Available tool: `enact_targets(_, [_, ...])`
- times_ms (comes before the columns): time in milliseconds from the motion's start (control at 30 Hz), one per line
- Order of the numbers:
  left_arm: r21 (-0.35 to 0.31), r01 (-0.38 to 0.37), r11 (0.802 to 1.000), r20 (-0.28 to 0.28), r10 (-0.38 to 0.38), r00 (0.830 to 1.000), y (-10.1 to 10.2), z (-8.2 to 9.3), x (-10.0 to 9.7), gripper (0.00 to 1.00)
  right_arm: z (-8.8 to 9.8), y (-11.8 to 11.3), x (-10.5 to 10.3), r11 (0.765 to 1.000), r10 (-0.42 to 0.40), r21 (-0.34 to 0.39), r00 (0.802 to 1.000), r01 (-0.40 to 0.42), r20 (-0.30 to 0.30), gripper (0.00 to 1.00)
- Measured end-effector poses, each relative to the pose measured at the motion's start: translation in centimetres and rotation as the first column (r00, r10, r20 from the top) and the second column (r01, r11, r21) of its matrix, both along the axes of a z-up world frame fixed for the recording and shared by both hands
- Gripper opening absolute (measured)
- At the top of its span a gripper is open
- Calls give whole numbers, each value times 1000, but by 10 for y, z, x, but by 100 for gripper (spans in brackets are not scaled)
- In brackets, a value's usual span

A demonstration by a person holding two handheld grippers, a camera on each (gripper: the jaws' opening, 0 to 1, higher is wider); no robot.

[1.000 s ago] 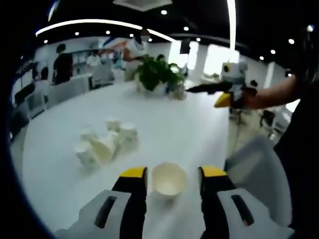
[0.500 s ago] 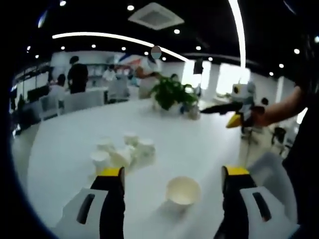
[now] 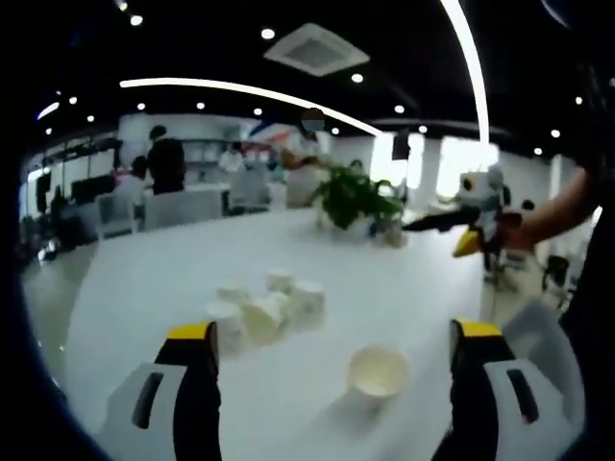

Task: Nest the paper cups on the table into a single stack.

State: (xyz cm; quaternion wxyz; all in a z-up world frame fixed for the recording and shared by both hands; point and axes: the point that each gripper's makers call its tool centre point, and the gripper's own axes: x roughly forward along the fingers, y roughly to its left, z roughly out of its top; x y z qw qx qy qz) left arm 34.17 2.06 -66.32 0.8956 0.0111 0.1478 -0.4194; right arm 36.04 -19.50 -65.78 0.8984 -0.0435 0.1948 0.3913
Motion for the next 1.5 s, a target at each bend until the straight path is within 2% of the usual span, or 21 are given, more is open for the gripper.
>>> enact_targets(133, [21, 10, 1000, -6, -10, 1000, 7, -3, -2, 100, 0, 4, 3, 1000, 12, -3, 1000, -12, -3, 100])
enact_targets(300, [59, 31, 998, 16, -32, 999, 20, -4, -5, 100, 0, 5, 4, 1000, 24, -16, 1000, -24, -4, 100])
enact_targets(400, [103, 4, 995, 9, -5, 1000, 34, -11, -5, 100, 1, 5, 6, 999, 26, -26, 1000, -26, 3, 100])
enact_targets(467, [99, -40, 994, -2, 41, 999, 43, -13, -1, 100, 1, 3, 9, 999, 23, -28, 1000, -22, 2, 100])
enact_targets(567, [101, -88, 991, 30, 85, 996, 55, -12, 2, 100, 2, 0, 17, 999, 1, -33, 1000, -1, 2, 100])
enact_targets(633, [86, -111, 990, 17, 110, 994, 61, -14, 4, 100, 1, 1, 22, 999, -6, -42, 1000, 6, 0, 99])
enact_targets(967, [75, -129, 989, 21, 128, 992, 65, -17, 3, 100, -11, 19, 51, 995, 6, -96, 1000, -7, -19, 95])
enact_targets(1033, [69, -131, 989, 16, 130, 991, 65, -17, 3, 100, -15, 23, 57, 995, 8, -102, 1000, -10, -26, 94])
enact_targets(1233, [70, -131, 989, 7, 131, 991, 67, -22, 4, 100, -41, 32, 85, 993, 4, -120, 997, -14, -82, 91])
enact_targets(1367, [70, -137, 988, 9, 137, 991, 70, -24, 5, 100, -55, 36, 100, 989, 8, -148, 995, -23, -100, 85])
enact_targets(1500, [57, -152, 987, 3, 152, 988, 74, -24, 8, 99, -70, 39, 117, 986, 4, -168, 993, -24, -117, 84])
